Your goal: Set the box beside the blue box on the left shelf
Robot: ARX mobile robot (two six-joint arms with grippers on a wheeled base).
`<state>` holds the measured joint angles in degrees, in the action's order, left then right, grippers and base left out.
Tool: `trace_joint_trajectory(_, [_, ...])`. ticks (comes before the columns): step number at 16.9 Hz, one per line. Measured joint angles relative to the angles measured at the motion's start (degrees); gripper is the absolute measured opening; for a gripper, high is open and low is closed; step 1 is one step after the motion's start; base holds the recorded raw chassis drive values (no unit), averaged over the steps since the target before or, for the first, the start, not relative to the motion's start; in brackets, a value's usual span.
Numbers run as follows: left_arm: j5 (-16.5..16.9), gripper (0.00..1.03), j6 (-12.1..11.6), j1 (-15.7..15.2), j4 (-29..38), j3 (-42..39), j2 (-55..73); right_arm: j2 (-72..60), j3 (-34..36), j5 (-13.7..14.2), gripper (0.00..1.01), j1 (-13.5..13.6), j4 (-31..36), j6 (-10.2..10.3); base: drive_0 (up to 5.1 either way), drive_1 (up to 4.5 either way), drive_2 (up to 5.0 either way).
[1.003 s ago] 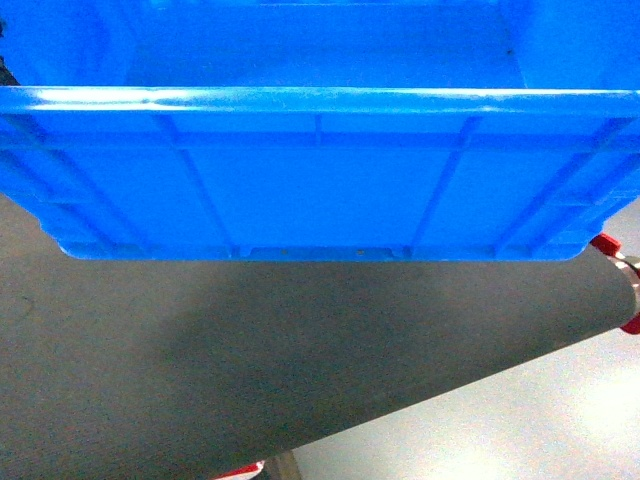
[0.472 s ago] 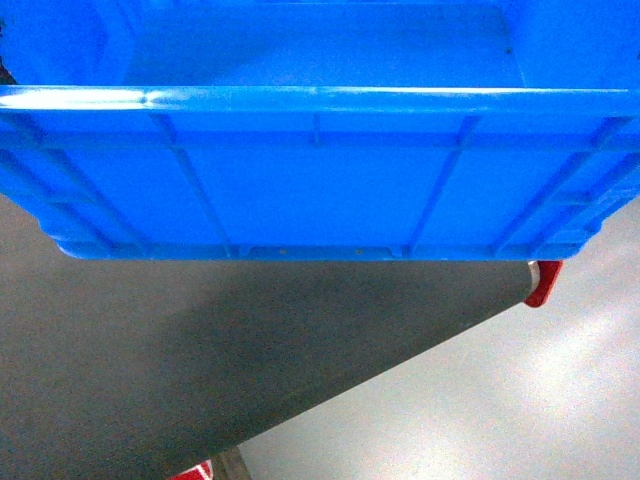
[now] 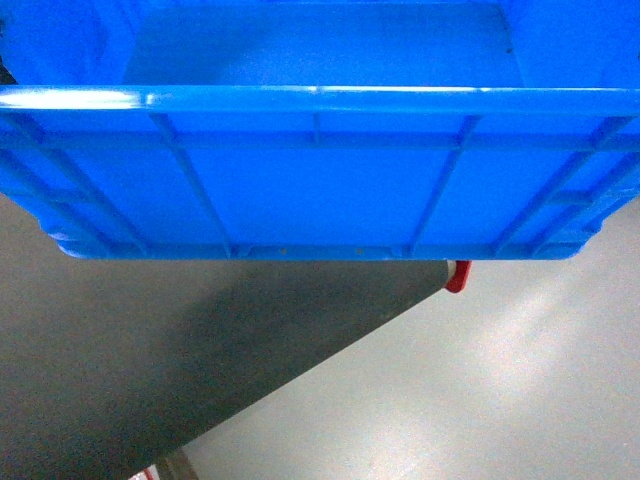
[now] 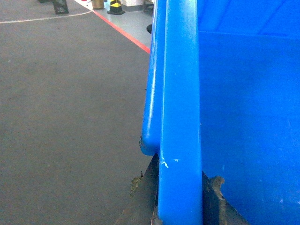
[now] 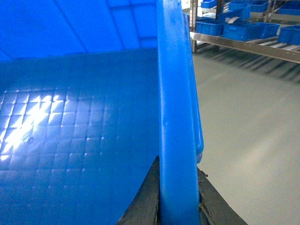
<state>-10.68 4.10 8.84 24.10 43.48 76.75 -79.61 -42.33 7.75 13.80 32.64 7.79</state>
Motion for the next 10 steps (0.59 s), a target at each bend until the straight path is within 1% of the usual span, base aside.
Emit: trace_joint_trajectory(10, [0.0, 0.08, 0.0, 0.0, 0.0, 0.0, 0.0, 0.0, 0.0, 0.0, 0.08, 0.0, 0.0, 0.0, -1.6, -1.56, -1.6])
